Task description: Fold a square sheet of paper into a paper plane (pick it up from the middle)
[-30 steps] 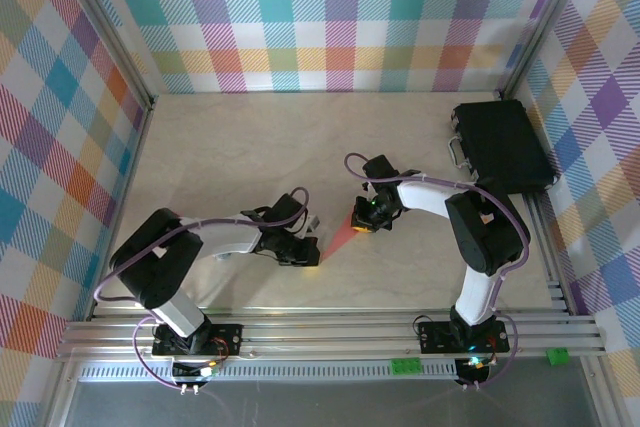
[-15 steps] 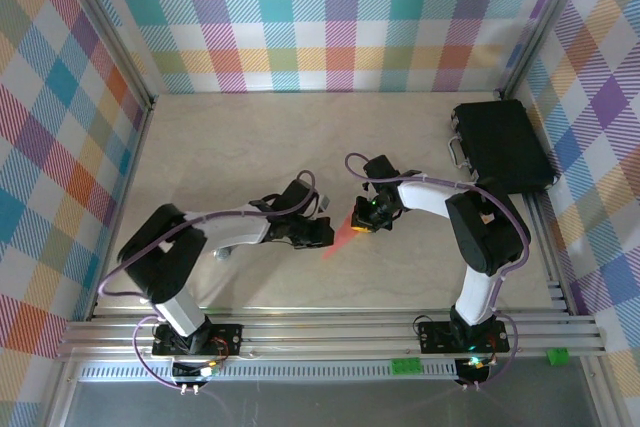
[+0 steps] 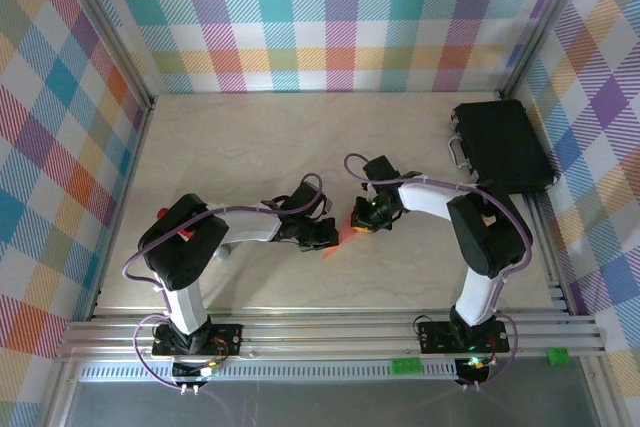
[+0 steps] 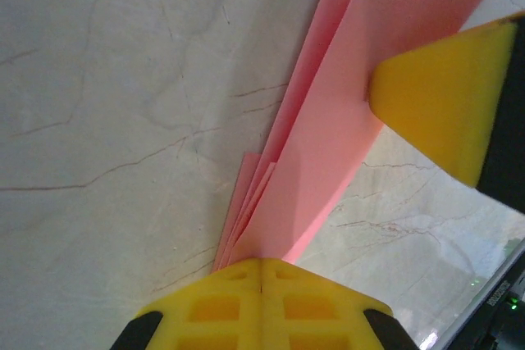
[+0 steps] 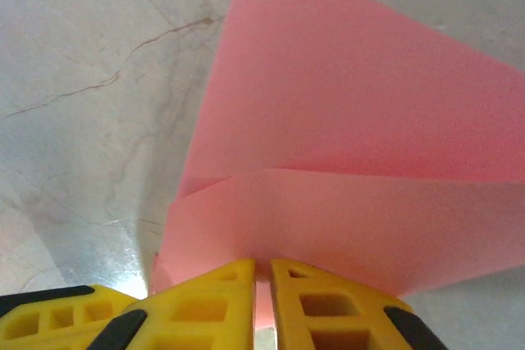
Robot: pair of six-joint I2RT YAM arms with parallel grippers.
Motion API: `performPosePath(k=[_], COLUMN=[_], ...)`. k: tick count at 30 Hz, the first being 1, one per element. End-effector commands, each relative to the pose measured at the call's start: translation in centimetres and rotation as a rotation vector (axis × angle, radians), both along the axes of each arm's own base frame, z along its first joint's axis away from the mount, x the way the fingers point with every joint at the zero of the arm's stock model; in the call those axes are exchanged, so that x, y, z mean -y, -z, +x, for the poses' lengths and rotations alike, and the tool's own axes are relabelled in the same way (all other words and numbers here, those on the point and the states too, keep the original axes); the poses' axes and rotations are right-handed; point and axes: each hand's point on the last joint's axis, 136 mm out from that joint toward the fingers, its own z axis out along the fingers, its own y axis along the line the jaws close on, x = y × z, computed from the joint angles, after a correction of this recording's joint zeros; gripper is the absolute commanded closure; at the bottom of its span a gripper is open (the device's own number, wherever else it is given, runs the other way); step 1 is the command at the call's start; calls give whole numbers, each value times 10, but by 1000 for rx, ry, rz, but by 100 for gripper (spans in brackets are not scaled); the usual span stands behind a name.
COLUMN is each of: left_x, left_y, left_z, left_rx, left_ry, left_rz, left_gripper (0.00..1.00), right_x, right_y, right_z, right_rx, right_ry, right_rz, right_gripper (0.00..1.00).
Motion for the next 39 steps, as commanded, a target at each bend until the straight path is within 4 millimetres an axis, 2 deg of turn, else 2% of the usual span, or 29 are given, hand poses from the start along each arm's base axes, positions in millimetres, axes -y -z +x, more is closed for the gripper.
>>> performPosePath(k=[1,3,5,10,20,25,29,34,39], left_x=[-20,-23,-23,-23,-20,-6,6,9,-8], left_y=[33,35,35,35,25,-1,-17,-6,17], left_z=[-18,-19,-19,-19,-17,-11,-3,0,-11], left_rx=[-85,-88,-88,-86,-71,-20,22,-3,-50], left_ry=[-25,-29,-31,-28,-24,-17,-21,-35,-68], left_rz=[108,119,121,125,101,-3,-79,-82,-3], left_gripper=[100,100,100,100,100,100,98,94,97], right_x=[-11,-20,-26,-31,-20,-13,-12,-14,-12], right_y=[-26,-36,-35,-20,12,26,27,27,27], right_z=[2,-1,-7,-23,-26,-30,-32,-31,-29], right_rx=[100,119,116,76,8,-25,-23,-13,11], right_ry=[-65,-90,-110,-119,-91,-79,-78,-87,-83], right_rz=[77,126,136,125,37,-5,0,18,33], right_gripper=[83,82,83,88,93,94,95,95,94])
